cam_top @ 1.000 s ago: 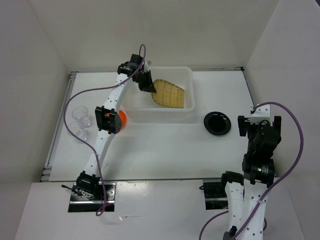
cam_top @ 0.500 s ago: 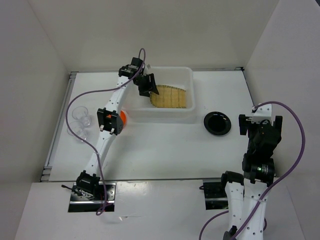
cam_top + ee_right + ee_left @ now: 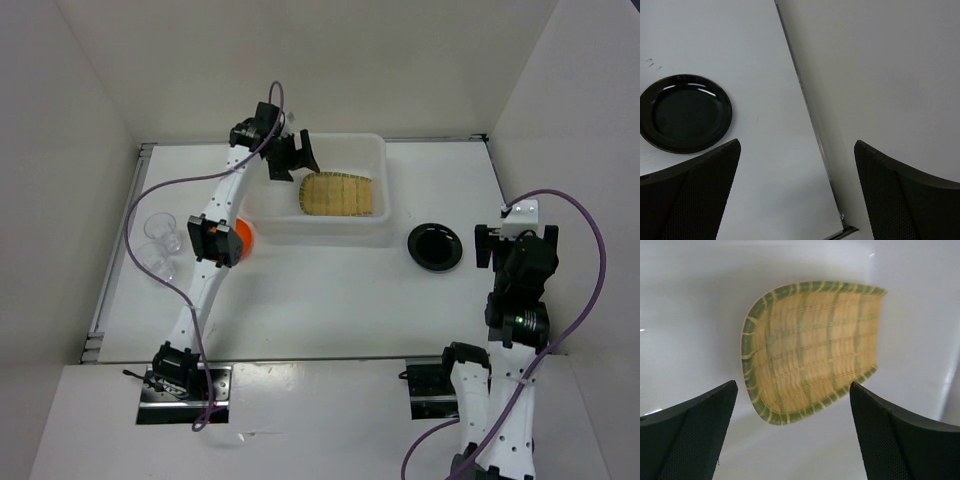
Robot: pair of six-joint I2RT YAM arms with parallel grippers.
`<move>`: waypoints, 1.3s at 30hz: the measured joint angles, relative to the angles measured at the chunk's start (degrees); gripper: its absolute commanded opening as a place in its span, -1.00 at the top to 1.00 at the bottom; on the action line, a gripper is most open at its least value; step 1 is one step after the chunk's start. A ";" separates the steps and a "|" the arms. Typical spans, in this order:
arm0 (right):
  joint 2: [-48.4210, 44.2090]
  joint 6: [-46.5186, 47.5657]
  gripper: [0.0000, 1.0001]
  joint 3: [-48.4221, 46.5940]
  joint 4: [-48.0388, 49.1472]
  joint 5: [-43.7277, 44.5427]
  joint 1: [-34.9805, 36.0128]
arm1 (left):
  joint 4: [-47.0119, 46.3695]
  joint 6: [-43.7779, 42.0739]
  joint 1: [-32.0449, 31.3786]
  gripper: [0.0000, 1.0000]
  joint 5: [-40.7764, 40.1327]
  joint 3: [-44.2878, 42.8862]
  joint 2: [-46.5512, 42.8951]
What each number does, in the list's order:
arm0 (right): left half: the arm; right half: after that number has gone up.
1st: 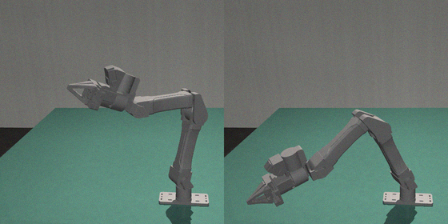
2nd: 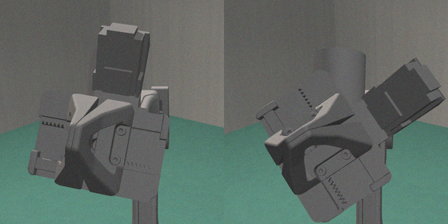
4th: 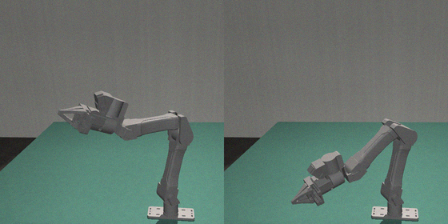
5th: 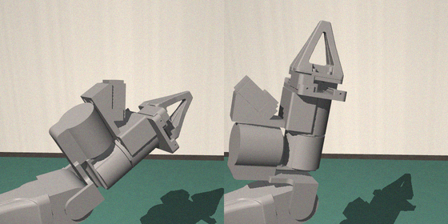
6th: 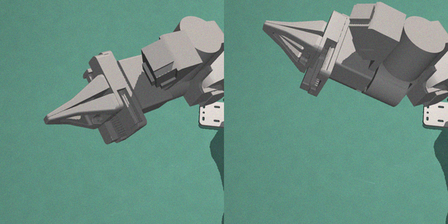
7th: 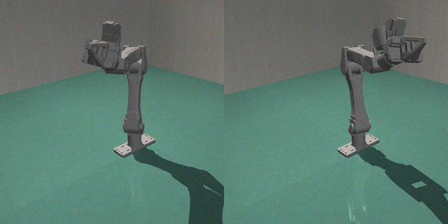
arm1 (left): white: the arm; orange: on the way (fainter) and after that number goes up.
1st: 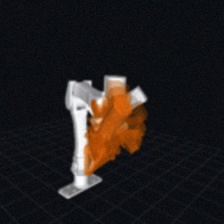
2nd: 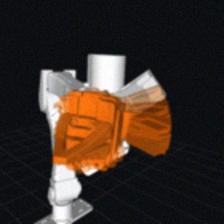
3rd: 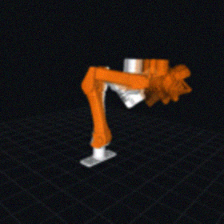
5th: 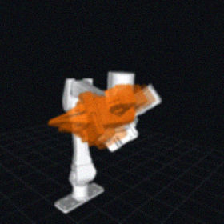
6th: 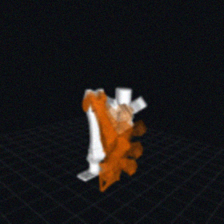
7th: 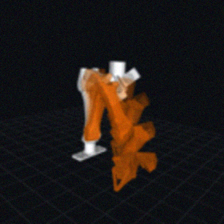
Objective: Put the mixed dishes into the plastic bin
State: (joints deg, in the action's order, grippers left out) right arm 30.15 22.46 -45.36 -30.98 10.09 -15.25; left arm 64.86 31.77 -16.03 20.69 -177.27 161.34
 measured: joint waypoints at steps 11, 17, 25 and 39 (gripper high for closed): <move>21.68 -1.36 -0.95 -1.01 -0.42 -4.57 -1.22 | -0.59 -0.61 4.50 -1.00 -1.77 -1.40 -25.90; 32.79 -0.50 -0.95 -4.37 -0.57 -12.61 -4.90 | 3.80 -1.77 0.22 -1.00 -4.15 -1.42 -35.10; 50.38 1.25 -0.97 -11.39 -1.53 -26.03 -8.04 | 8.44 -1.62 -7.56 -1.00 -13.03 13.70 -43.91; 74.49 2.80 -0.97 -22.29 -9.38 -45.72 -17.84 | 7.37 -1.64 -6.25 -1.00 -22.91 49.05 -72.54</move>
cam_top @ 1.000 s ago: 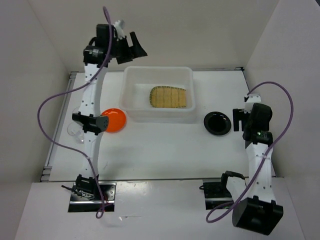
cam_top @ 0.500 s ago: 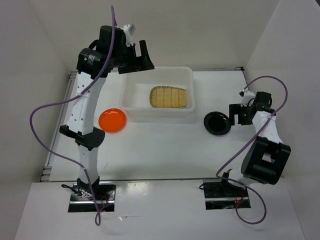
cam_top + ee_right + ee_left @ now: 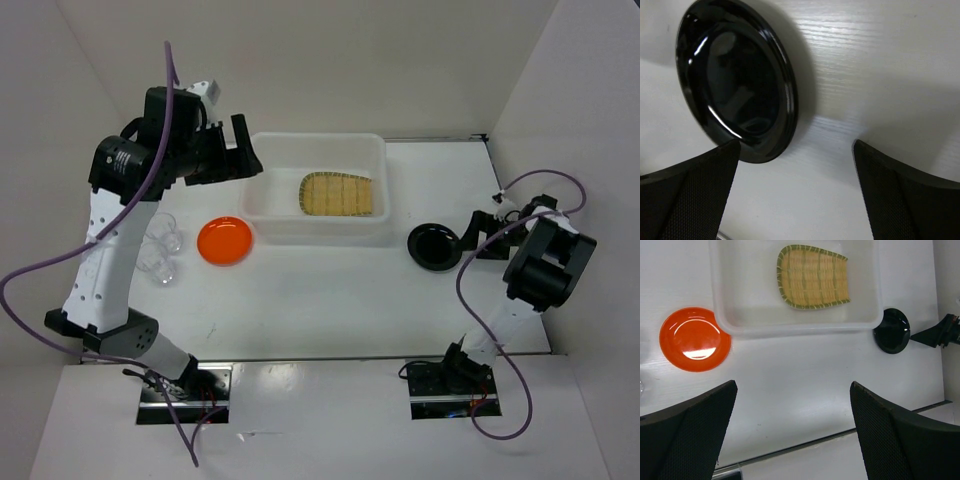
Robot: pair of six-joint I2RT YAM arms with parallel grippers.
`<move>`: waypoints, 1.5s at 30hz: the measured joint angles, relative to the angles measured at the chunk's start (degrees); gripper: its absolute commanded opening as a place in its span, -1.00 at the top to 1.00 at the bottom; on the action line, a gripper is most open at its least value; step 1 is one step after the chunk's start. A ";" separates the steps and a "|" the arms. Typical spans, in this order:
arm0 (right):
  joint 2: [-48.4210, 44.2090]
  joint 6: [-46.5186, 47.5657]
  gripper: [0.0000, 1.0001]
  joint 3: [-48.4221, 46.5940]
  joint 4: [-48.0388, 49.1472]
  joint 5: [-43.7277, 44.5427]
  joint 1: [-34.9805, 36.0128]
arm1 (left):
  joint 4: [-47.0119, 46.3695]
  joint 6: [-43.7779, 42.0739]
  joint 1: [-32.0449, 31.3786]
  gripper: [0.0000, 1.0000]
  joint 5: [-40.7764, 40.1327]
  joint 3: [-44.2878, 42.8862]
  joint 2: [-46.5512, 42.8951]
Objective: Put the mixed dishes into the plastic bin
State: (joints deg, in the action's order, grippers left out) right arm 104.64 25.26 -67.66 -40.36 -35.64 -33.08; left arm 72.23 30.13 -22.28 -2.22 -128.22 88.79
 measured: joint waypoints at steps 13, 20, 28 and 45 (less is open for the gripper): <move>6.71 5.20 -0.97 -3.04 -5.79 -11.98 -4.15 | -1.11 0.74 0.74 -1.00 -2.03 10.51 -3.91; 7.04 2.19 -0.95 -2.51 -4.70 -13.11 -1.44 | -1.55 2.91 0.74 -1.00 -2.60 13.88 -8.22; 10.51 -1.42 -0.39 -2.54 -4.31 -17.20 2.75 | -1.97 3.61 0.74 -1.00 -3.23 15.23 -9.44; 15.23 -3.63 1.00 -2.36 -4.33 -17.18 2.95 | -1.97 4.85 1.22 -1.00 -3.23 18.43 -10.82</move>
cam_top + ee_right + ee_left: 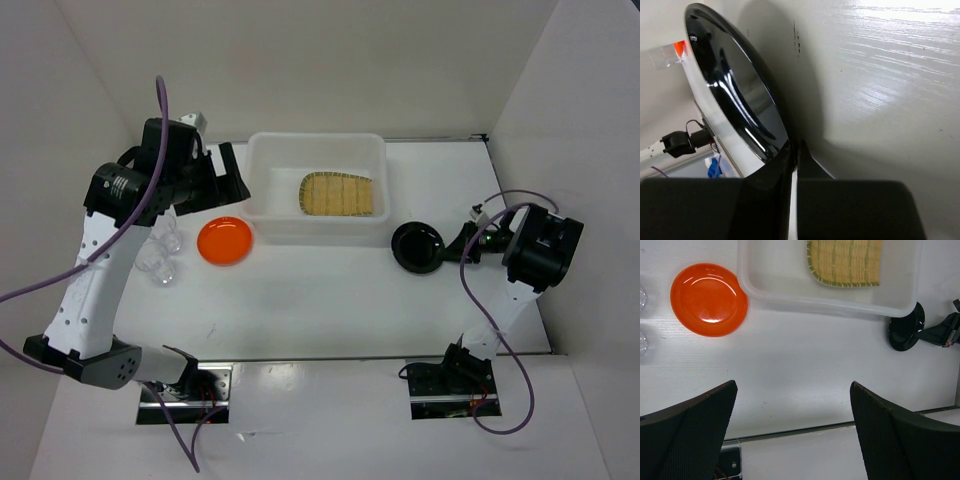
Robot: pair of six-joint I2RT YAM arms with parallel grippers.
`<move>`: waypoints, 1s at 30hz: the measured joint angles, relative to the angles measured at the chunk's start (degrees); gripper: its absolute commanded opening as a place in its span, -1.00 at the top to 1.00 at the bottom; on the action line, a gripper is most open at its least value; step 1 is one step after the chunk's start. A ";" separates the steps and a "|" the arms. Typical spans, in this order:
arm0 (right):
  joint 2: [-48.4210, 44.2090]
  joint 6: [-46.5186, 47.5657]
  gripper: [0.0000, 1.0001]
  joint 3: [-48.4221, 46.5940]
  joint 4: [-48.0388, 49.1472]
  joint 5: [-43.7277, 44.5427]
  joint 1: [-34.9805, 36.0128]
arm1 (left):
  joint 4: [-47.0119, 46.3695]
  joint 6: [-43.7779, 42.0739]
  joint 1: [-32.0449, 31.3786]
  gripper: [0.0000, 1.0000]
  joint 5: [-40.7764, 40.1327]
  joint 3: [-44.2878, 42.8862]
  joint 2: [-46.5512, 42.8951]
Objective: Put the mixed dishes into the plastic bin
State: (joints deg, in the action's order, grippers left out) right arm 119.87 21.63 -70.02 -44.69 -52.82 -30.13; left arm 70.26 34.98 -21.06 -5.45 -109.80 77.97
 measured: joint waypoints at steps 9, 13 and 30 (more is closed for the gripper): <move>-2.01 2.60 1.00 0.00 -2.71 3.15 -1.81 | -0.46 0.00 0.00 -1.00 0.00 2.73 -1.27; -5.79 5.73 1.00 0.02 -4.55 6.21 -4.85 | -0.94 0.02 0.00 -1.00 0.02 3.04 -1.88; -13.27 17.18 1.00 0.20 -15.89 3.39 -3.63 | -1.79 -0.02 0.02 -1.00 -0.26 5.11 -3.69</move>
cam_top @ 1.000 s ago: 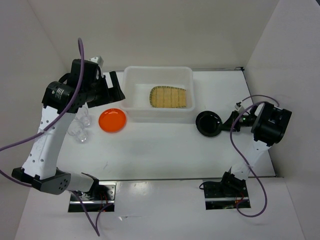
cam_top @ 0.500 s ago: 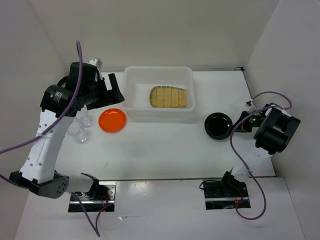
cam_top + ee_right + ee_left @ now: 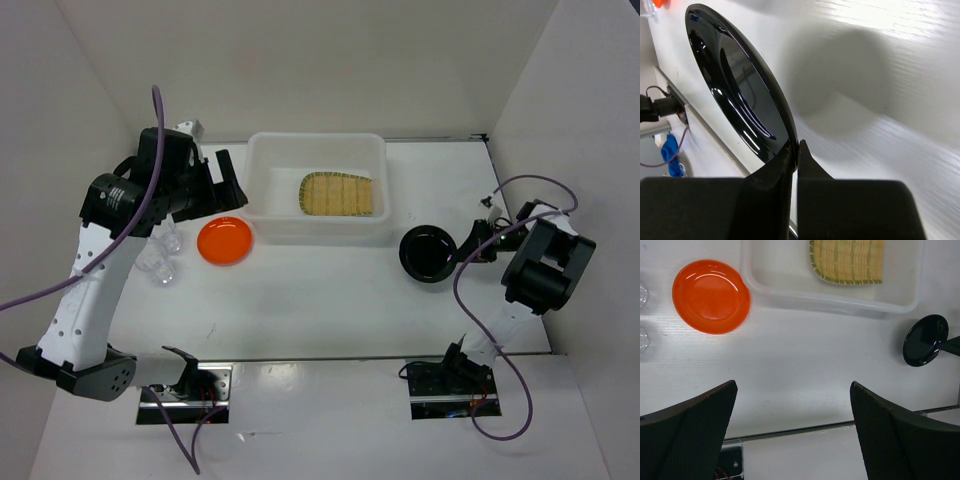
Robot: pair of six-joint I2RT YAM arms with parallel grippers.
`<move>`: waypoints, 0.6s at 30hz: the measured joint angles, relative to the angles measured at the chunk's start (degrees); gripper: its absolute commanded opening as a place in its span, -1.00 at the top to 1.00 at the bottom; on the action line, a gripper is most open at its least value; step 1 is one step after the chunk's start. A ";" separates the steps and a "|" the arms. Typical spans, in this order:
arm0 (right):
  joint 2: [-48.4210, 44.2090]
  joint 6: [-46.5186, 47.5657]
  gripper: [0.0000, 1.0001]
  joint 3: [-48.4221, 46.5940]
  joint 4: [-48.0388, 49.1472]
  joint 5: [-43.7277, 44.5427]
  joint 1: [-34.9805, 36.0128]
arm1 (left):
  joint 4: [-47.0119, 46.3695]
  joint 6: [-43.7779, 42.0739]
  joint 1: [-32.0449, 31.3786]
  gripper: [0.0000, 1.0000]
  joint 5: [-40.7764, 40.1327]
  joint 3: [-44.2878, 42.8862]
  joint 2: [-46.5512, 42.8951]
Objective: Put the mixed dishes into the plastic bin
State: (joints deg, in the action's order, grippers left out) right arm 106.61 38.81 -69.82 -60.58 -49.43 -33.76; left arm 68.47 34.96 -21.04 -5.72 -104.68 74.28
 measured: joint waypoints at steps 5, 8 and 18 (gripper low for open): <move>-0.83 0.07 1.00 0.09 -0.09 -0.96 2.14 | -0.46 0.00 0.00 -1.00 -0.02 0.35 -0.28; -1.53 -1.03 1.00 1.16 1.03 -0.59 4.61 | -2.10 0.07 0.00 -1.00 0.00 2.80 -1.92; -13.49 -8.63 1.00 4.44 4.81 -0.28 18.38 | -2.51 0.42 0.00 -1.00 0.02 5.42 -3.91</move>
State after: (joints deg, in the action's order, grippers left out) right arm 93.12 30.17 -65.39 -55.77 -49.71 -15.38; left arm 65.95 35.38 -21.04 -5.69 -99.26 70.37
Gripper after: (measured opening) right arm 0.023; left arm 1.000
